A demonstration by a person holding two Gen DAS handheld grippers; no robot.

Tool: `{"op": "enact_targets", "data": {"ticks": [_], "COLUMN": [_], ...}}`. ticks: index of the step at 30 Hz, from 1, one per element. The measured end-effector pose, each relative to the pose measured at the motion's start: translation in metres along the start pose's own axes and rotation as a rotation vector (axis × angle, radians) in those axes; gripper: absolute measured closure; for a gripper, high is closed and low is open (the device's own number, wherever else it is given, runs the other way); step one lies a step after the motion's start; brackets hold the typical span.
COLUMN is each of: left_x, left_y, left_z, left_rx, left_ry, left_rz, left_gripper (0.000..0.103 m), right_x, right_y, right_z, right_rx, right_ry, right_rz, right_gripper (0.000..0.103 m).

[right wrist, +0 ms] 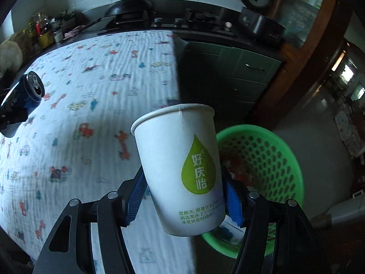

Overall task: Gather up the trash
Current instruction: 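Drop the paper cup into the basket with the right tool while the left tool drops the can in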

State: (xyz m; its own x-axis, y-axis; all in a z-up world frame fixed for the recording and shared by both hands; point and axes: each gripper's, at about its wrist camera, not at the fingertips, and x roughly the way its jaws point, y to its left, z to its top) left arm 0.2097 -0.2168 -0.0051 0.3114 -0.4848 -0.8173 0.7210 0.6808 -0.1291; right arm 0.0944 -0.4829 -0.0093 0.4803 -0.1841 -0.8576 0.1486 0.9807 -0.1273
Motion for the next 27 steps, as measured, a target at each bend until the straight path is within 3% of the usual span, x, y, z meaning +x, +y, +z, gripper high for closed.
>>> {"op": "enact_targets", "data": {"ticks": [5,13,18,27], "left_x": [0.021,0.047,0.061,0.097], "left_y": [-0.053,-0.128,-0.167,-0.232], "left_z": [0.024,0.062,0.080,0.105], "left_rx": [0.035,0.095,0.110,0.162], "left_ry": [0.001,-0.001,0.006,0.014], "left_rz": [-0.070,-0.138,-0.176,-0.225], "left_gripper": [0.030,0.030,0.031,0.031], "right_x": [0.007,0.029,0.035,0.014], "right_y": [-0.061,-0.136,-0.157,-0.162], "right_z": [-0.025,-0.055,-0.062,-0.080], "right_rx": [0.096,0.253,0.292,0.314], "right_ry": [0.031,0.070,0.067,0.012], "right_rz": [-0.093,-0.145,-0.153,-0.134], "right_gripper": [0.042,0.042,0.041,0.026]}}
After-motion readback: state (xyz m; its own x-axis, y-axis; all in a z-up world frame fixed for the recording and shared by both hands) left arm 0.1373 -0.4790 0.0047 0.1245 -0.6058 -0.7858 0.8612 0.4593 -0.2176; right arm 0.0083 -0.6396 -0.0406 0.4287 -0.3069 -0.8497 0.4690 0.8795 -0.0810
